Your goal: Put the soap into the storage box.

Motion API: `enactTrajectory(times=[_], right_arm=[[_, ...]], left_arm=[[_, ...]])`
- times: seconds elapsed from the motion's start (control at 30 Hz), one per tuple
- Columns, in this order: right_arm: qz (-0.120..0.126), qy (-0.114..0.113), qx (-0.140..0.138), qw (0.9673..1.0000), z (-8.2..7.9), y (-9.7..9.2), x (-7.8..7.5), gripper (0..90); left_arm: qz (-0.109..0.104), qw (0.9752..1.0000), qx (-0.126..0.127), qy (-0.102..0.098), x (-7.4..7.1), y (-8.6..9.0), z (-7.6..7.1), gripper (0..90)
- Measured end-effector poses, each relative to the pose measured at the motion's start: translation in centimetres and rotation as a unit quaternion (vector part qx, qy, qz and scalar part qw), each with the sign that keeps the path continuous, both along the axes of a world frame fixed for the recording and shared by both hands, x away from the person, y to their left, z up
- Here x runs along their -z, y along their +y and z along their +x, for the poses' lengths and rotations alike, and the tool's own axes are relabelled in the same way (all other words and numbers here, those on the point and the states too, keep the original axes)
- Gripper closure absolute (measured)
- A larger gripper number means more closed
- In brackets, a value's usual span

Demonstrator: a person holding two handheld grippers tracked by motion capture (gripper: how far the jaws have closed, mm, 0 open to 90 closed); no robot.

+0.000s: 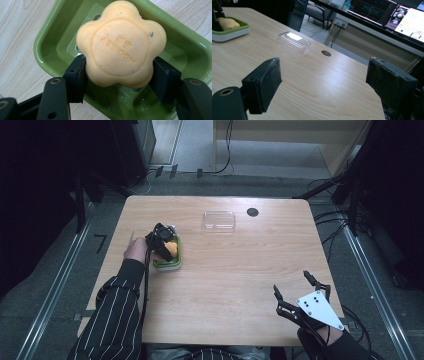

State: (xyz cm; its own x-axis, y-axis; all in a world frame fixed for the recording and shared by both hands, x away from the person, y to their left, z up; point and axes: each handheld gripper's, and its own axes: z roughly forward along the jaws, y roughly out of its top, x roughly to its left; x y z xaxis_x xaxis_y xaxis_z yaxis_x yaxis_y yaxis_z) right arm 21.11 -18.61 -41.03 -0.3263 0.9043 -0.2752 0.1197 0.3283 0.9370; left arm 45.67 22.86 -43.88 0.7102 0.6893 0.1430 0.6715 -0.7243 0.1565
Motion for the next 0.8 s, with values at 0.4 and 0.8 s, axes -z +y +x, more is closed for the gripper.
enactTrajectory(times=[0.4, 0.8], right_arm=[[-0.002, -0.002, 0.001, 1.0, -0.1, 0.0, 0.0, 13.5], [-0.002, -0.005, -0.001, 1.0, -0.4, 0.1, -0.1, 13.4]], left_arm=[[-0.001, 0.9998, -0.017, 0.004, -0.7, -0.2, -0.2, 21.2], [-0.001, 0.9988, -0.046, 0.014, -2.4, 0.5, -1.5, 8.2]])
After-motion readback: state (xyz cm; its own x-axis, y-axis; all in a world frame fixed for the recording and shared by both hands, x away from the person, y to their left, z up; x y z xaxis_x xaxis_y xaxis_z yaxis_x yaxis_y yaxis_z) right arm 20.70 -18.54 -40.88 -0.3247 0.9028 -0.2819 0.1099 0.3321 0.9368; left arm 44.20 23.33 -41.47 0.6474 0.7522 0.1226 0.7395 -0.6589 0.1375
